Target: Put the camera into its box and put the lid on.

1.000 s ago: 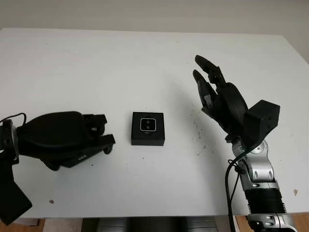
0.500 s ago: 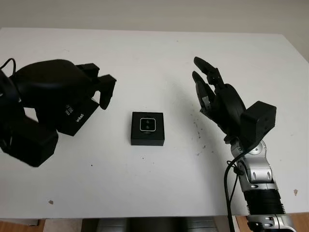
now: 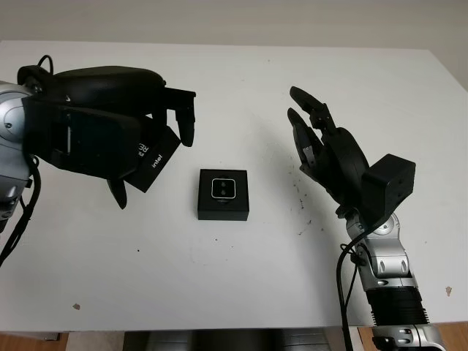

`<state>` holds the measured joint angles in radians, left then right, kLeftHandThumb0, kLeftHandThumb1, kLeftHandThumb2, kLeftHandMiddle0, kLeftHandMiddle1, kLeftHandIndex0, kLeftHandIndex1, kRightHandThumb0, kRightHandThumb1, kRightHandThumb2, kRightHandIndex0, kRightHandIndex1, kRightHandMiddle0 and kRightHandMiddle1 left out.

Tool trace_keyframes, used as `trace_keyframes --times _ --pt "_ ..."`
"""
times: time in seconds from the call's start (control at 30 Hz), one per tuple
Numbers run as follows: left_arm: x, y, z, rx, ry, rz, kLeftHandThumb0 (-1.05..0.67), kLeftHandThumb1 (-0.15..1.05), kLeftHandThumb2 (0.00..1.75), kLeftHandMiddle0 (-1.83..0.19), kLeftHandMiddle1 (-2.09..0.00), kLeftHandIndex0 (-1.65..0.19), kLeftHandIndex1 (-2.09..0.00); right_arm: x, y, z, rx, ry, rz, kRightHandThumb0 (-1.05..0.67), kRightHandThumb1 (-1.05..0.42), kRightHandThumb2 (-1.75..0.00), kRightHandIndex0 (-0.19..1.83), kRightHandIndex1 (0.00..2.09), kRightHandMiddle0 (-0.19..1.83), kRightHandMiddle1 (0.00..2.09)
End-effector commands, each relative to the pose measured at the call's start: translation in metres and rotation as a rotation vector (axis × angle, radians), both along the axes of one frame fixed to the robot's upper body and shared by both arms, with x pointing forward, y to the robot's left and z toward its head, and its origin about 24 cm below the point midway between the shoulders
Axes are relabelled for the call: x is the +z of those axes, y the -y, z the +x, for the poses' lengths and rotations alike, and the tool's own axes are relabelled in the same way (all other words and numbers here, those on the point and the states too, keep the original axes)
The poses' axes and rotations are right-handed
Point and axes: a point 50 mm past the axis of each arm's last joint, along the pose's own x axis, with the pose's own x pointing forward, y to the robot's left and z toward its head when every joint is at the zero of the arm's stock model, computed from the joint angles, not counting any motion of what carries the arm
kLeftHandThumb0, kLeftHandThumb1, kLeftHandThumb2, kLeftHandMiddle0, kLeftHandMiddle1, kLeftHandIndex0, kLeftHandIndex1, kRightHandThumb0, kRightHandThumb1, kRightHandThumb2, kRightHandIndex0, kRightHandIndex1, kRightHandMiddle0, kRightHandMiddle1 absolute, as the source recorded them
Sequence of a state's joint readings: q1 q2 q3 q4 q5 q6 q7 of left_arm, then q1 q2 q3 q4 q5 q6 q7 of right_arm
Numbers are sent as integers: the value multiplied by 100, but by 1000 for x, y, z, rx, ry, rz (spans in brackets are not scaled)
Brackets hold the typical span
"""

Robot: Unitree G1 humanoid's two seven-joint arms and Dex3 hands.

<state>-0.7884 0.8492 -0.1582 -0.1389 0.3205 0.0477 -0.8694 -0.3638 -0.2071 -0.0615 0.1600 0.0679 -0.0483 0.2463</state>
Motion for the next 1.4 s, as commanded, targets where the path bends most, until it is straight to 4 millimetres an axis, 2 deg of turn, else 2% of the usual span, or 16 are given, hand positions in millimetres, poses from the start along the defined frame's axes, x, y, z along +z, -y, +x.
trace_keyframes --times 0.0,0.07,0.23,0.37,0.6,0.77,0.93,1.13,1.37 --pt "8 12 -2 -38 60 2 -31 104 6 -53 -193 -34 -161 0 0 -1 -2 3 3 -61 -105 -61 6 5 -19 55" --pt "8 17 0 -46 74 -7 -29 103 6 -55 -202 -35 -169 0 0 -1 0 -1 10 -62 -105 -60 5 5 -19 54" --pt "4 28 12 5 20 -74 -28 104 6 -56 -209 -30 -188 -1 -2 -1 6 2 29 -61 -105 -58 5 5 -19 53" --pt "-1 28 25 48 -22 -168 -28 105 8 -63 -189 -30 -181 -2 -2 -1 1 0 31 -61 -105 -58 5 5 -19 52" --pt "-7 29 38 161 -87 -230 -29 105 11 -68 -188 -45 -195 -2 -3 -1 0 -7 40 -61 -105 -58 5 5 -19 53" --pt "-12 31 41 217 -138 -238 -33 105 10 -69 -185 -48 -188 -2 -5 0 1 -6 25 -64 -105 -58 5 5 -19 52" --pt "-19 32 45 201 -192 -276 -33 105 10 -72 -182 -49 -184 -1 -6 1 2 -15 17 -65 -105 -57 5 5 -19 50" --pt "-26 35 49 258 -351 -375 -32 105 8 -77 -185 -50 -184 -1 -8 1 3 -9 13 -67 -105 -56 5 5 -19 51" --pt "-29 45 51 326 -448 -390 -34 104 6 -79 -182 -55 -179 -1 -10 1 9 -7 21 -63 -105 -58 4 5 -19 49"
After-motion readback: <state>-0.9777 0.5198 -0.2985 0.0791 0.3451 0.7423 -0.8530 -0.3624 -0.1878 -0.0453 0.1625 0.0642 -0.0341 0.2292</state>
